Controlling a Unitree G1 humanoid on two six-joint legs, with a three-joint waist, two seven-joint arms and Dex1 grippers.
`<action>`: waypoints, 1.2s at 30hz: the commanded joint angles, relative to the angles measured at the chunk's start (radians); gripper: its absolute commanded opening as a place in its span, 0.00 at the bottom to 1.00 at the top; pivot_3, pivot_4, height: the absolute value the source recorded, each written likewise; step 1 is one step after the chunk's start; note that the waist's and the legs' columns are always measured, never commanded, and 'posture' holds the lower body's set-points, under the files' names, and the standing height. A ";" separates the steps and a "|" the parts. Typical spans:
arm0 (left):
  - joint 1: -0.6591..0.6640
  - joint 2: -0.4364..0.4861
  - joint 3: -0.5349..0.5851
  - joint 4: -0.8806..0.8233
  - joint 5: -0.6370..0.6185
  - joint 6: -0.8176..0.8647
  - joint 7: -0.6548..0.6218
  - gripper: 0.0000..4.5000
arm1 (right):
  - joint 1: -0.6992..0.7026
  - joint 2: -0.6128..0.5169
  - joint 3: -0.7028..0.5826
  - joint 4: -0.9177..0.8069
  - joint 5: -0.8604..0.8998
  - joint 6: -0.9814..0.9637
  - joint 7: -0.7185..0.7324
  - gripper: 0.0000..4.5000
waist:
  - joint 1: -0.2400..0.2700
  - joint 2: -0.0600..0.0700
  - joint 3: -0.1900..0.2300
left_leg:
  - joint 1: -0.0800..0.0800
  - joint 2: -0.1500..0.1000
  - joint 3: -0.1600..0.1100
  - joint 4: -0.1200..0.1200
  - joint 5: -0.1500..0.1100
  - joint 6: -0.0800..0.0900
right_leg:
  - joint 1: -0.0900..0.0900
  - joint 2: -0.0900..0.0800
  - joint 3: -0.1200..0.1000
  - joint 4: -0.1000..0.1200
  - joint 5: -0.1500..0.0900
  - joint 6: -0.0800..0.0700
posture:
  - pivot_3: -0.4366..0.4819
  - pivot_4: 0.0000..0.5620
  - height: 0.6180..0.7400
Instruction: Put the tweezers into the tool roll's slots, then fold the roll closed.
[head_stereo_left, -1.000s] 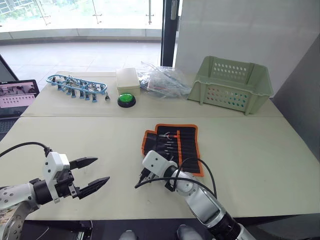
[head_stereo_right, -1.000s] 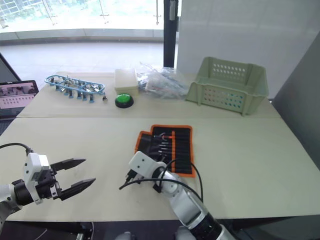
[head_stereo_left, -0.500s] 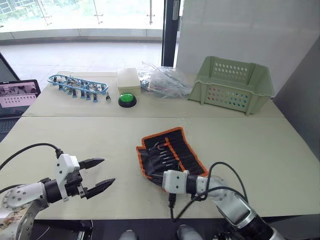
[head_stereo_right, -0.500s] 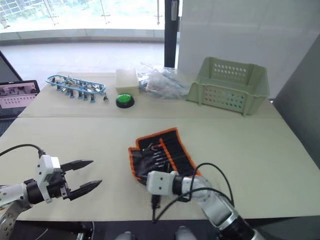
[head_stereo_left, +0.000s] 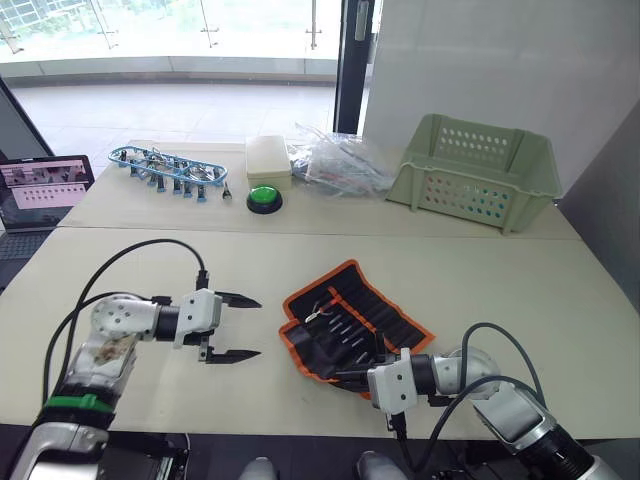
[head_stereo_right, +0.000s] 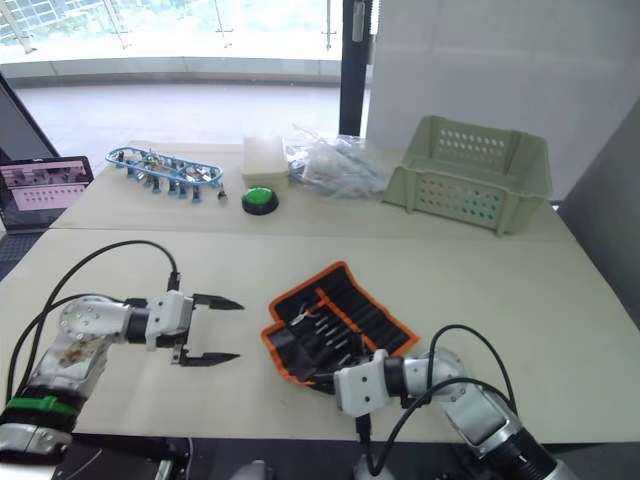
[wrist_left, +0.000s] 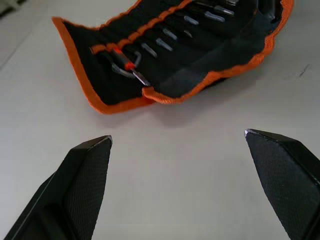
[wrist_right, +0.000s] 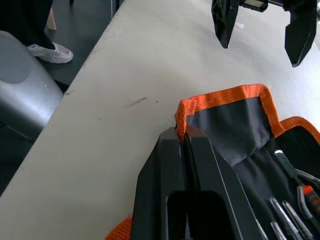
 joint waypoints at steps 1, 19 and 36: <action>-0.104 -0.049 -0.055 0.164 0.036 -0.135 -0.081 1.00 | 0.026 -0.007 -0.042 -0.058 0.003 0.012 -0.016 0.01 | -0.002 0.000 0.000 | 0.000 0.000 0.000 0.000 0.000 0.001 | 0.000 0.000 0.000 0.000 0.000 0.000 | 0.48 0.27 0.78; -0.352 -0.200 -0.200 0.492 0.047 -0.288 -0.139 0.74 | 0.113 -0.014 -0.095 -0.170 -0.028 0.115 -0.058 0.00 | -0.007 0.000 0.000 | -0.003 0.000 0.000 0.008 -0.003 0.006 | 0.000 0.000 0.000 0.001 0.000 0.001 | 0.48 0.27 0.78; -0.316 -0.129 -0.290 0.423 -0.029 -0.276 -0.139 0.01 | 0.117 0.001 -0.086 -0.160 -0.072 0.132 -0.087 0.00 | -0.009 0.000 0.000 | -0.003 0.000 -0.001 0.008 -0.003 0.006 | 0.000 0.001 0.000 0.002 0.000 0.001 | 0.48 0.27 0.78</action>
